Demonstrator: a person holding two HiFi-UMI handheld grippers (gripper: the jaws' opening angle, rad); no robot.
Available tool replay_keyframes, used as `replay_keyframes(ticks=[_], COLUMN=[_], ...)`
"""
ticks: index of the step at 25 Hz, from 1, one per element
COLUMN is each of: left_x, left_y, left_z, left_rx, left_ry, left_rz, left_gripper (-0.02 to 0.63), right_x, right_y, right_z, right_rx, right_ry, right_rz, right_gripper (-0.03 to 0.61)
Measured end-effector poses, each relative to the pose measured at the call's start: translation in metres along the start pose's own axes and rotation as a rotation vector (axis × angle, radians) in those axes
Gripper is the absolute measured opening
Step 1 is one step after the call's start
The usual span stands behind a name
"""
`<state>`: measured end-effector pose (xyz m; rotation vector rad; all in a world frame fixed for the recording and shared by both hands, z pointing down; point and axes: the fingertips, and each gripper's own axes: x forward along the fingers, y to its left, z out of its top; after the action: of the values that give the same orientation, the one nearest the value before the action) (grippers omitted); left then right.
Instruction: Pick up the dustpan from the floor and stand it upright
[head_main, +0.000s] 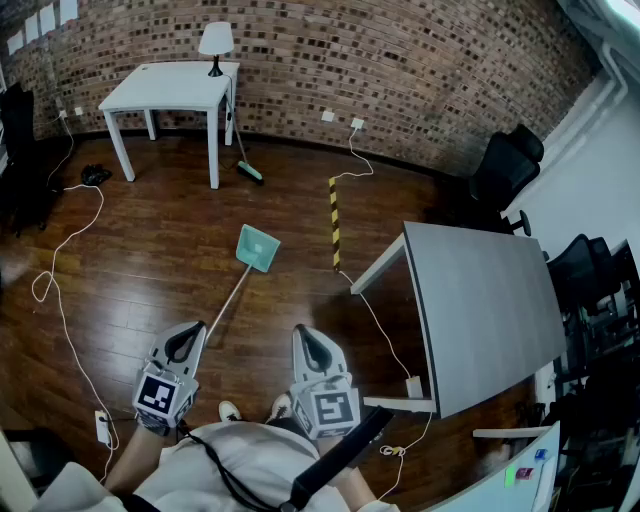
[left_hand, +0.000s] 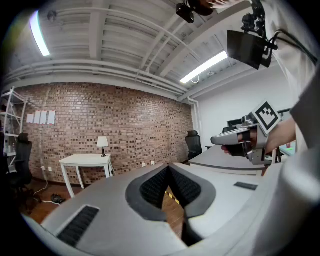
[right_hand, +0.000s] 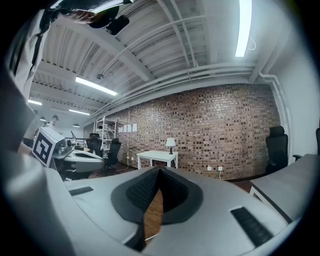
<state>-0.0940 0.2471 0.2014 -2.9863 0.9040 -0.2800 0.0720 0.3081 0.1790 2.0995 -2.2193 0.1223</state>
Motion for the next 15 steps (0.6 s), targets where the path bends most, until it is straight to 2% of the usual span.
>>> replay_keyframes(ticks=[3, 8, 12, 15], left_x=[-0.001, 0.010, 0.035, 0.064], left_y=[0.012, 0.022, 0.032, 0.039], left_z=[-0.006, -0.020, -0.023, -0.019], left_rx=[0.020, 0.021, 0.045, 0.023], left_ry=[-0.013, 0.037, 0.022, 0.062], left_rz=[0.002, -0.021, -0.016, -0.010], left_gripper=[0.012, 0.012, 0.012, 0.012], right_x=[0.005, 0.013, 0.027, 0.051], right_y=[0.001, -0.006, -0.027, -0.048], right_z=[0.004, -0.003, -0.016, -0.018], right_rx=[-0.011, -0.009, 0.015, 0.022], right_ry=[-0.024, -0.018, -0.002, -0.012], right_rz=[-0.022, -0.057, -0.067, -0.065], right_gripper=[-0.018, -0.018, -0.018, -0.018])
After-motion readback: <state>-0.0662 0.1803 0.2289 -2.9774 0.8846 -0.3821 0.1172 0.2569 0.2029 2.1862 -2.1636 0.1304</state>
